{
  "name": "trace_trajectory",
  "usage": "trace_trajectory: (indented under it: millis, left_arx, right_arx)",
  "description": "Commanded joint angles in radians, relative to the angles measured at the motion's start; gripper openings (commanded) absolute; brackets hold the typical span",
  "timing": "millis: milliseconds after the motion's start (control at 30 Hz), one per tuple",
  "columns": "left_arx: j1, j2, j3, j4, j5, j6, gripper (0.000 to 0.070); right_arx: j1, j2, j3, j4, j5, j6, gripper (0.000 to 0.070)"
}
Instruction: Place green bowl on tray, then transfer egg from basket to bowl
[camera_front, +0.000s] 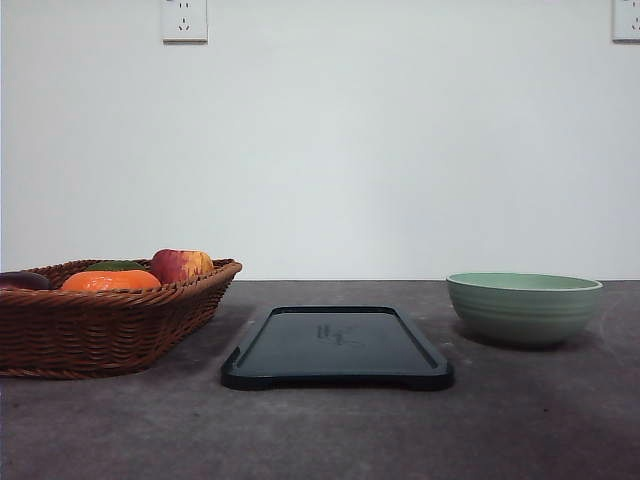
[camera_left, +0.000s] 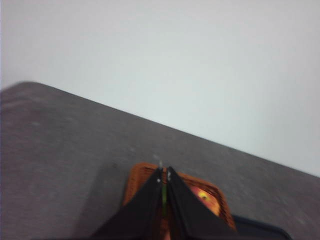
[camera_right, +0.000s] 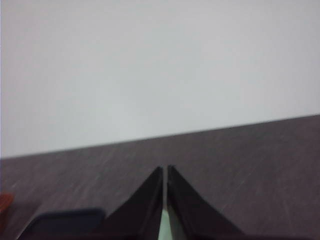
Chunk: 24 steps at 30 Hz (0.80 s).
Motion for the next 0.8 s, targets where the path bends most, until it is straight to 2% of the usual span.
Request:
trace_trajectory:
  millis: [0,167,333,600,767]
  left_arx:
    - [0.001,0.051,0.043,-0.014,0.042,0.016,0.0]
    - [-0.003,0.2,0.145,-0.099,0.114,0.05,0.0]
    - [-0.012,0.341,0.241,-0.199,0.145,0.106,0.0]
    - [-0.057,0.525,0.368,-0.353,0.157,0.216,0.0]
    - [-0.086,0.579,0.391,-0.377,0.157,0.238,0.0]
  right_arx:
    - [-0.001,0.045,0.04,-0.023,-0.024,-0.027,0.0007]
    - [-0.001,0.199,0.155,-0.124,-0.069,-0.064,0.0006]
    - [-0.001,0.366,0.249,-0.223,-0.113,-0.086,0.0006]
    - [0.0,0.602,0.362,-0.35,-0.16,-0.116,0.0006]
    - [0.0,0.667,0.379,-0.361,-0.183,-0.128,0.0007]
